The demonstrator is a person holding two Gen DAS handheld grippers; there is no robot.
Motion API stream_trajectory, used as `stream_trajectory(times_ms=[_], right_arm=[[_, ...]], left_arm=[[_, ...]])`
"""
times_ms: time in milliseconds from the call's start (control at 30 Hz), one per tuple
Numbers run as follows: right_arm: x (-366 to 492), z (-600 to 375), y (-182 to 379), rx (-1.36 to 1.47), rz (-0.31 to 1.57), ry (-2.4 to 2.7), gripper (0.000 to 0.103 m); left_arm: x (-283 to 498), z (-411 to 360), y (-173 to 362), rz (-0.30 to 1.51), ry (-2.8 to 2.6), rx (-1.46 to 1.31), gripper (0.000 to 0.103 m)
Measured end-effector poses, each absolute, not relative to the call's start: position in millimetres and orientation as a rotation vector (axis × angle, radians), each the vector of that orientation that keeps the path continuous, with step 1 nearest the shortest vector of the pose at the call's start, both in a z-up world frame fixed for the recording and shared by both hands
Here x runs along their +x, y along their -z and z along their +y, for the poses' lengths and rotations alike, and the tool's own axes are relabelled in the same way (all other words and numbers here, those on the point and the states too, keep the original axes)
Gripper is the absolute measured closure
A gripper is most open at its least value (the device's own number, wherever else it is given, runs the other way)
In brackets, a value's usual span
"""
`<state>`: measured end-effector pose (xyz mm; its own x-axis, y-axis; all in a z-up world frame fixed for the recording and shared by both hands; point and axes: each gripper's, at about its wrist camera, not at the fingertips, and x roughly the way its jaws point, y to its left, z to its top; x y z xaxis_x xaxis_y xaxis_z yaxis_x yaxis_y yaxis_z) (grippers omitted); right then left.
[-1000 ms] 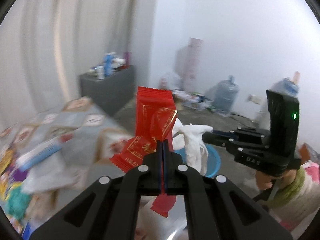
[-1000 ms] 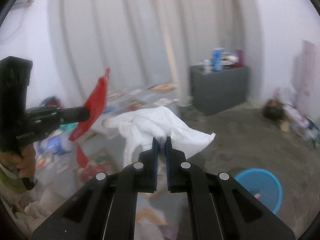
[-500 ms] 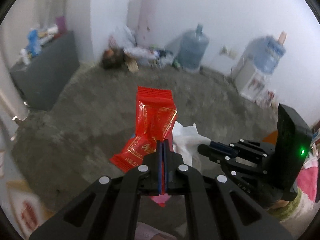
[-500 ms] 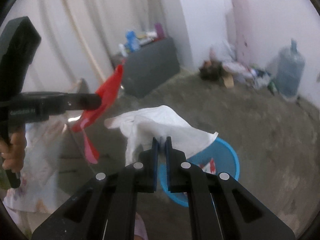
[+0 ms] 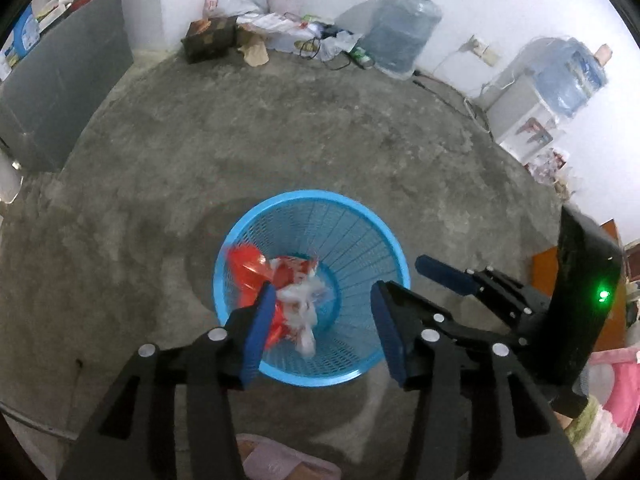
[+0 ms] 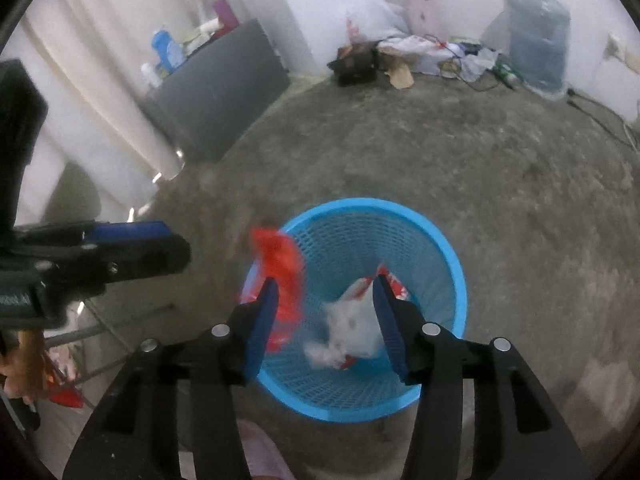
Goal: Collect trash
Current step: 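Carry wrapper and tissue over the wastebasket and open both grippers, then swing both tools back toward the table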
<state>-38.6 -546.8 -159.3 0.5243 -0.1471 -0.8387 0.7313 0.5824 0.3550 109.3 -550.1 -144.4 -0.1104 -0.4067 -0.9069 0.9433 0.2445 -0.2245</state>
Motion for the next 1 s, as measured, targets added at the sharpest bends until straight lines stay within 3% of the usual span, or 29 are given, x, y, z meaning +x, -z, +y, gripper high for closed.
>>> stream_trajectory(times_ms=[567, 1000], right_arm=[[-56.0, -525.4, 120.8, 0.745, 0.799, 0.566, 0.054], [-51.8, -472.1, 47.2, 0.644, 0.700, 0.461, 0.055]], left_arm=[[96.9, -518.9, 88.4, 1.017, 1.209, 0.598, 0.049], [87.9, -411.0, -7.0, 0.850, 1.138, 0.464, 0.049]])
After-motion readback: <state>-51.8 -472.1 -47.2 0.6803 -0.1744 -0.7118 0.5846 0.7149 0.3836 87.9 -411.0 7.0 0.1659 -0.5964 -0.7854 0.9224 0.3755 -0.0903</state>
